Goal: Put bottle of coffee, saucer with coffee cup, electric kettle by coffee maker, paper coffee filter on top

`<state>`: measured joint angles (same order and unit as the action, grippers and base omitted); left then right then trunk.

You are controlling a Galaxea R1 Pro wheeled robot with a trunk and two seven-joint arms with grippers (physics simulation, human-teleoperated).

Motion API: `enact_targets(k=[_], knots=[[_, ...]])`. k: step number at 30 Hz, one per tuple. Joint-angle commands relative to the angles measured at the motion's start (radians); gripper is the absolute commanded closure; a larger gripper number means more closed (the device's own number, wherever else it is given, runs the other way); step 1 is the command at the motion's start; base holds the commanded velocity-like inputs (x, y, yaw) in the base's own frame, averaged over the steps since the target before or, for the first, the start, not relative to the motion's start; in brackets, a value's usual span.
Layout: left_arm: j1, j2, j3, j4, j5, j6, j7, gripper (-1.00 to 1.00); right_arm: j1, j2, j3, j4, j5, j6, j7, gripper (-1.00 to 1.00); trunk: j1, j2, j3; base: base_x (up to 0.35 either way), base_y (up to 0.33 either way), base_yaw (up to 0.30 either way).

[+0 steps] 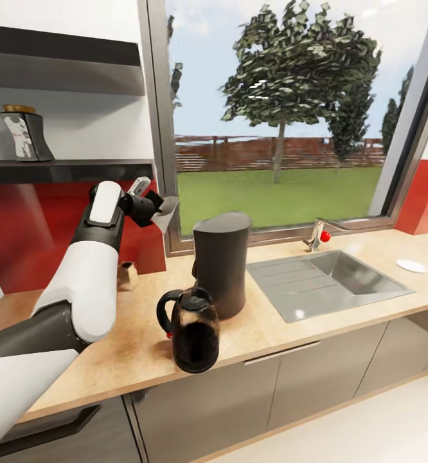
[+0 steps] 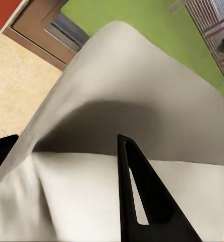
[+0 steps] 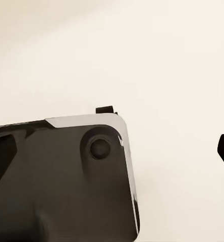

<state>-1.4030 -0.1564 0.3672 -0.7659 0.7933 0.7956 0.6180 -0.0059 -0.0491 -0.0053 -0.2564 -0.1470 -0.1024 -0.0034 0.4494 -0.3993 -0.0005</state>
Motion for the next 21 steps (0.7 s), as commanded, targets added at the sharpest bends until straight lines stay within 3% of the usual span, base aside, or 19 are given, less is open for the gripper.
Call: enact_targets(k=[1,8,21], knots=[[-0.001,-0.001,0.004,-0.001,0.011,0.001,0.010,1.00,0.000,0.000,0.000,0.001,-0.008,-0.003,0.000,-1.00,0.001,-0.001,0.000,0.110,-0.268,0.000],[-0.003,0.001,-0.003,-0.001,0.011,-0.002,0.011,1.00,0.000,0.000,0.001,0.001,-0.008,-0.004,0.000,-1.00,0.001,-0.001,0.000,0.041,-0.227,0.000],[-0.009,0.003,-0.005,-0.003,0.011,-0.002,0.009,1.00,0.000,0.000,0.001,0.000,-0.008,-0.005,0.000,-1.00,0.001,-0.001,0.000,0.001,-0.015,0.000]])
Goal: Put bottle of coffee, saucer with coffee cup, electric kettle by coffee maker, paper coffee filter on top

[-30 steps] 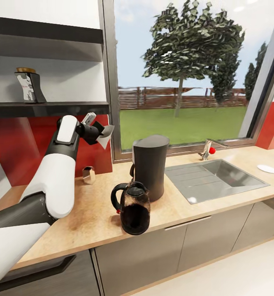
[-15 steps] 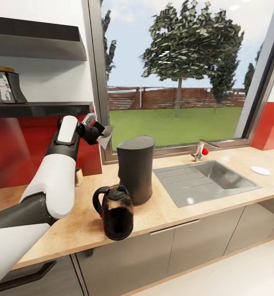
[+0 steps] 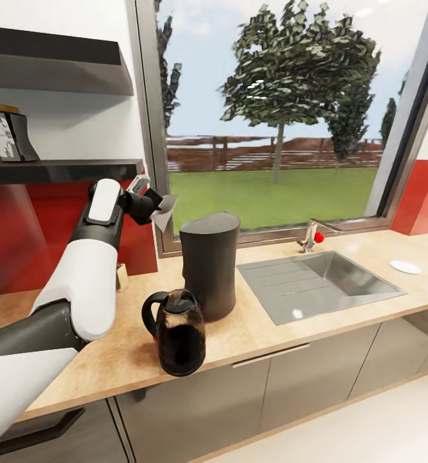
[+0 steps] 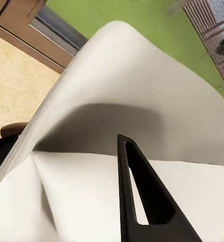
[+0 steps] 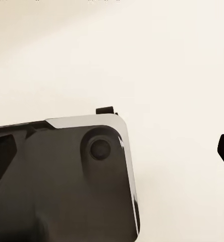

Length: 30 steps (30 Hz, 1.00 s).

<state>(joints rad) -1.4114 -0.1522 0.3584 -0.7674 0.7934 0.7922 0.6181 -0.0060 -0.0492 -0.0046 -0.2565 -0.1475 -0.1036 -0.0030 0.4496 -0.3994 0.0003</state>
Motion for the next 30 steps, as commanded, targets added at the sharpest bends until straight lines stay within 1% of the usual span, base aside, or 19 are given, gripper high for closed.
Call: enact_targets(k=[1,20,26,30], knots=[[-0.001,-0.001,0.004,-0.001,0.010,0.001,0.009,1.00,0.000,0.000,0.000,0.000,-0.007,-0.004,0.000,-1.00,0.000,-0.001,0.000,0.000,0.000,0.000],[-0.001,-0.004,0.005,-0.001,0.010,0.001,0.009,1.00,0.000,0.000,0.000,0.001,-0.007,-0.003,0.000,-1.00,0.000,-0.001,0.023,0.000,0.000,0.000],[0.000,-0.004,0.005,-0.002,0.010,0.001,0.009,1.00,0.000,0.000,0.000,0.001,-0.007,-0.002,0.000,-1.00,0.000,-0.001,0.028,0.001,0.000,0.000],[0.001,-0.004,0.005,-0.002,0.010,0.002,0.009,1.00,0.000,0.000,0.000,0.001,-0.007,-0.002,0.000,-1.00,0.000,-0.001,0.029,0.093,-0.045,0.000]])
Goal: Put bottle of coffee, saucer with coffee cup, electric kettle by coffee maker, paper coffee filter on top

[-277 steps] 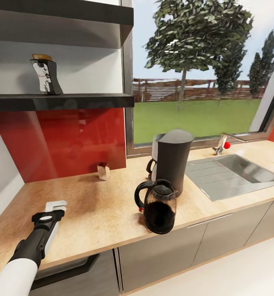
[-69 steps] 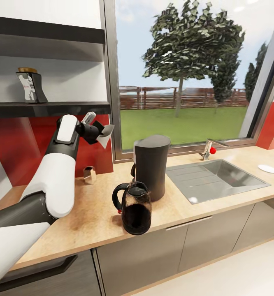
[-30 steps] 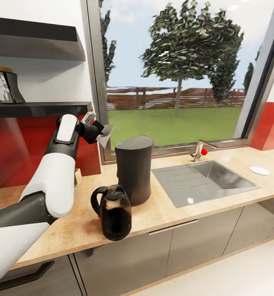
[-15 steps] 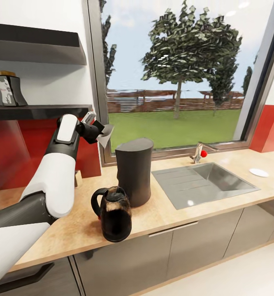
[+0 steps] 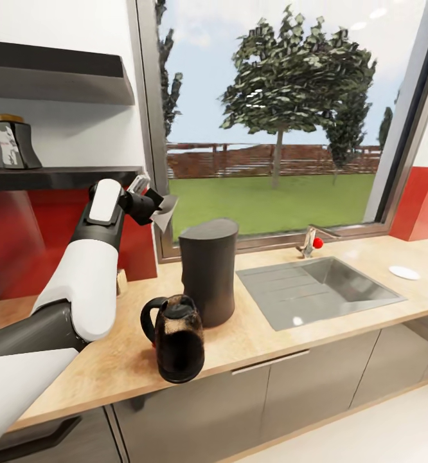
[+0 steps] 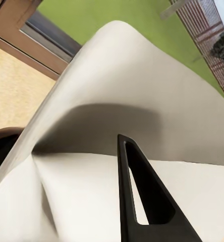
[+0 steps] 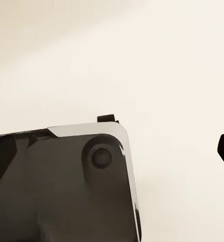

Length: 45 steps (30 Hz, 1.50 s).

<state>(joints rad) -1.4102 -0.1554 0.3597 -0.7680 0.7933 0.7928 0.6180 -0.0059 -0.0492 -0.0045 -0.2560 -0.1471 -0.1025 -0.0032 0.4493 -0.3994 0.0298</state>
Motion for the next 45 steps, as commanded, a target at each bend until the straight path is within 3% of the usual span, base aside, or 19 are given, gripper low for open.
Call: enact_targets(k=[1,18,27,30,36,45], knots=[[0.000,-0.001,0.004,-0.001,0.010,0.001,0.009,1.00,0.000,0.000,0.000,0.001,-0.007,-0.003,0.000,-1.00,0.001,-0.001,0.000,0.189,-0.121,0.000],[0.007,-0.002,0.003,-0.001,0.010,0.000,0.009,1.00,0.000,-0.001,0.000,0.001,-0.008,-0.005,-0.001,-1.00,0.001,-0.001,0.000,0.234,-0.159,0.000],[0.008,-0.001,0.005,-0.001,0.013,0.000,0.009,1.00,0.000,-0.003,0.000,0.001,-0.008,-0.005,0.000,-1.00,0.001,-0.001,0.000,0.057,-0.023,0.000],[0.009,-0.002,0.006,-0.002,0.023,0.000,0.009,1.00,0.000,-0.003,0.000,0.001,-0.008,-0.005,0.000,-1.00,0.001,-0.001,0.000,0.003,-0.001,0.000],[0.011,-0.001,0.006,-0.002,0.077,-0.001,0.010,1.00,0.000,-0.003,0.000,0.001,-0.007,-0.005,0.000,-1.00,0.001,-0.001,0.000,0.000,0.000,0.000],[0.012,0.000,0.009,-0.002,0.103,0.000,0.011,1.00,0.000,-0.002,0.000,0.001,-0.007,-0.005,0.000,-1.00,0.001,-0.001,0.000,0.000,0.000,0.000]])
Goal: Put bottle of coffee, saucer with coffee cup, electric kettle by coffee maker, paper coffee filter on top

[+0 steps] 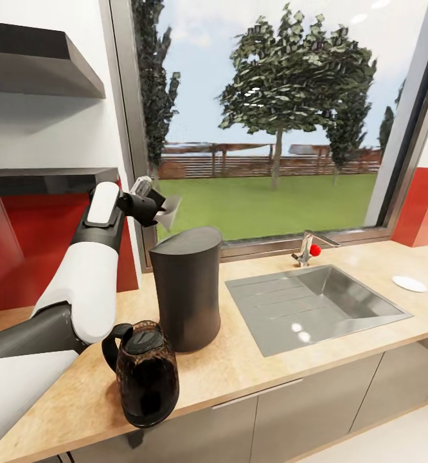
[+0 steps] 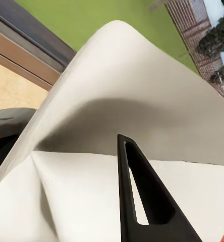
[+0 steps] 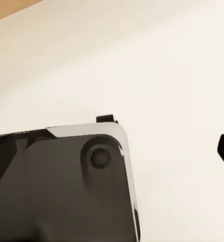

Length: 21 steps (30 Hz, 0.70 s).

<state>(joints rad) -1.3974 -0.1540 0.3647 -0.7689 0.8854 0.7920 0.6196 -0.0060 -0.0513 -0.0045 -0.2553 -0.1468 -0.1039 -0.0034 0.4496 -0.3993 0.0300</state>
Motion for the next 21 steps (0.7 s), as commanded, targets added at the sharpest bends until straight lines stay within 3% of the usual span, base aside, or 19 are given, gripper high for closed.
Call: enact_targets(k=[1,21], knots=[[0.000,-0.001,0.004,-0.001,0.016,0.001,0.010,1.00,0.000,0.000,0.000,0.001,-0.007,-0.003,0.000,-1.00,0.000,-0.001,0.000,0.000,0.000,0.000],[0.000,0.002,0.005,-0.001,0.032,0.000,0.017,1.00,0.000,0.001,0.000,0.001,-0.007,-0.003,0.000,-1.00,0.000,-0.001,0.000,0.000,0.000,0.000]])
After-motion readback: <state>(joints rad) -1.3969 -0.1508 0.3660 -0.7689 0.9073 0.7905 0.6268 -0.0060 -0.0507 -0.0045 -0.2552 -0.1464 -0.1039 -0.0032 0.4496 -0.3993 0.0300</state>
